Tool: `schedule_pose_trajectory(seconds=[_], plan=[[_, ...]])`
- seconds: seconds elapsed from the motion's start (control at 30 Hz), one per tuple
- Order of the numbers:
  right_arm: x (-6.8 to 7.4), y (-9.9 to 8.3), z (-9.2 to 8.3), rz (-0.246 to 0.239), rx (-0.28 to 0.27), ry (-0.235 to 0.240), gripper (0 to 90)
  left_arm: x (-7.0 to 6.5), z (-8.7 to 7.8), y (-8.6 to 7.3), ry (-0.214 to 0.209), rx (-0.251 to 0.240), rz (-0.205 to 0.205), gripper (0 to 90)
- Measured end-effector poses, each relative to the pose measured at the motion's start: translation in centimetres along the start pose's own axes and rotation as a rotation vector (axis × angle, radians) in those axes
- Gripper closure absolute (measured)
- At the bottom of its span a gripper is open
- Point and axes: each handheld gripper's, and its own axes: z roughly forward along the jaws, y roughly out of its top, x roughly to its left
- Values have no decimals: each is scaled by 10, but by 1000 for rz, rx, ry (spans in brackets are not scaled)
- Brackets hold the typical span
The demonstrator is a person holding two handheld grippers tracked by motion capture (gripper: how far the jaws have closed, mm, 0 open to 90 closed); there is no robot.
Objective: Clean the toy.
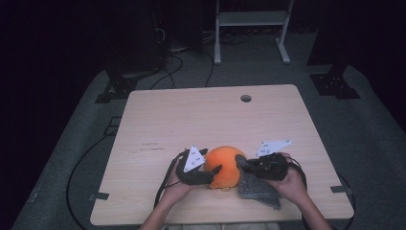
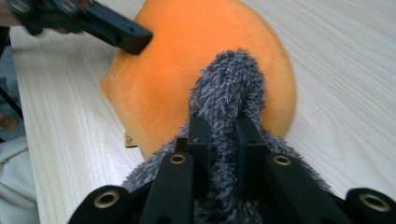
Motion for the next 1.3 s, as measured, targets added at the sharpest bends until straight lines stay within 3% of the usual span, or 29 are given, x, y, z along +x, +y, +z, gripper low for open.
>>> schedule_pose_trajectory(seconds=[0.07, 0.13, 0.23, 0.3, 0.33, 0.43, 0.5, 0.57, 0.63, 0.7, 0.73, 0.83, 0.9, 0.93, 1.0, 1.13, 1.3], plan=[[7, 2, 1, -26, 6, 4, 786, -1, 1, -1, 3, 8, 19, 216], [13, 4, 1, -40, 7, 25, 786, 0, 2, -5, 2, 21, 33, 301], [15, 3, 2, -54, 14, 62, 786, 5, 2, -8, 6, 39, 32, 341], [13, 2, 2, -55, 22, 57, 785, 6, 2, -9, 8, 38, 31, 347], [6, 1, -3, -24, -5, 51, 784, 7, 2, -12, 17, 41, 29, 351], [4, 4, -11, 13, -68, 20, 785, 11, 2, -14, 11, 36, 7, 351], [5, 6, -7, 12, -57, 5, 785, 11, -1, -10, 24, 15, -6, 325], [7, 4, 1, 2, -32, 2, 786, 9, -6, -3, 49, -28, 23, 263], [11, 6, 5, -17, -27, -4, 786, 6, -8, 2, 16, -54, 30, 263], [16, 10, 4, -42, -36, 4, 786, 3, -5, 1, 10, -39, 46, 295], [19, 11, 4, -57, -35, 3, 785, 0, 0, -3, 4, -1, 73, 318], [17, 8, 4, -60, -25, 13, 785, 6, 2, -7, -11, 15, 29, 340], [11, 5, 2, -48, -5, 29, 785, 7, 1, -7, -8, 24, 24, 345], [6, 3, 0, -45, 12, 6, 786, 8, 1, -8, -4, 31, 9, 353], [1, 2, -5, -9, -16, 6, 786, 10, 1, -9, -15, 35, -5, 358], [5, 10, -6, -15, -59, -25, 786, 10, 1, -10, -20, 31, -12, 363], [5, 8, 2, -33, 0, 18, 787, 14, 0, -11, -31, 47, -29, 363]])
